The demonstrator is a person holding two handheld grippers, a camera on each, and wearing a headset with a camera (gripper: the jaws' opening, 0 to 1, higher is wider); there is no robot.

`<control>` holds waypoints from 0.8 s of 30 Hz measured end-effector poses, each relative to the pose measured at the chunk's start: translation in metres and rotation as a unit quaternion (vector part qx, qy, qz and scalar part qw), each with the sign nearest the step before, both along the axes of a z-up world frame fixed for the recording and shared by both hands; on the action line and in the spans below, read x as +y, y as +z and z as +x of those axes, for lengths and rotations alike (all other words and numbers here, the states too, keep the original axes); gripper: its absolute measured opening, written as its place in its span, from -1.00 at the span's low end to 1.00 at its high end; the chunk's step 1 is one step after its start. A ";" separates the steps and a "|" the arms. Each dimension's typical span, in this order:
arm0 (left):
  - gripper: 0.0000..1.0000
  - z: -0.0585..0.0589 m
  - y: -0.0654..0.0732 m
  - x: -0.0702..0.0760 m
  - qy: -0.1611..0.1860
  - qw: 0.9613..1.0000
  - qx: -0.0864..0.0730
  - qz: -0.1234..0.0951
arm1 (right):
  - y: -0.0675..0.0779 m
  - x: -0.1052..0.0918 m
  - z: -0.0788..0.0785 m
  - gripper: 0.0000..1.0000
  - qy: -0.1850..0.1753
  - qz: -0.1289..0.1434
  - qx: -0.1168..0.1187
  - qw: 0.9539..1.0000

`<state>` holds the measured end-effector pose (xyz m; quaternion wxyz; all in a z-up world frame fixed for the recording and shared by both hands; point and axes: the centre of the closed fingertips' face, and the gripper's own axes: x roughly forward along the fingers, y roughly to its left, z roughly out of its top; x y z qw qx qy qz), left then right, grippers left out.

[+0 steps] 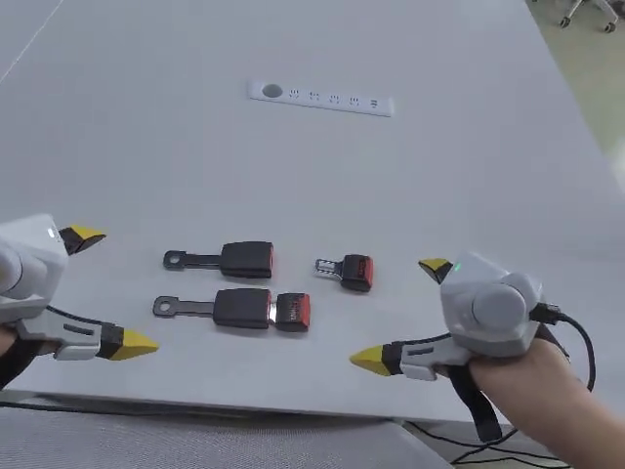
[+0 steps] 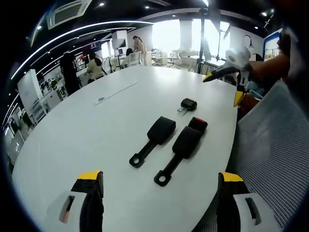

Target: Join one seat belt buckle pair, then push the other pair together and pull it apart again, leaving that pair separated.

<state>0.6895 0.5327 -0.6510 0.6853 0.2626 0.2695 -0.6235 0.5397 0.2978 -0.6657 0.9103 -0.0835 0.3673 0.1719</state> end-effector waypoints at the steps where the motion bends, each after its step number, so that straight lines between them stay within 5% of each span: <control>1: 1.00 0.000 0.001 0.000 0.002 1.000 -0.001 -0.001 | 0.000 0.001 0.000 0.99 -0.002 0.003 0.000 1.000; 24: 1.00 -0.008 0.003 0.009 0.028 0.999 0.024 -0.017 | 0.004 0.005 -0.007 0.91 -0.008 0.004 -0.004 1.000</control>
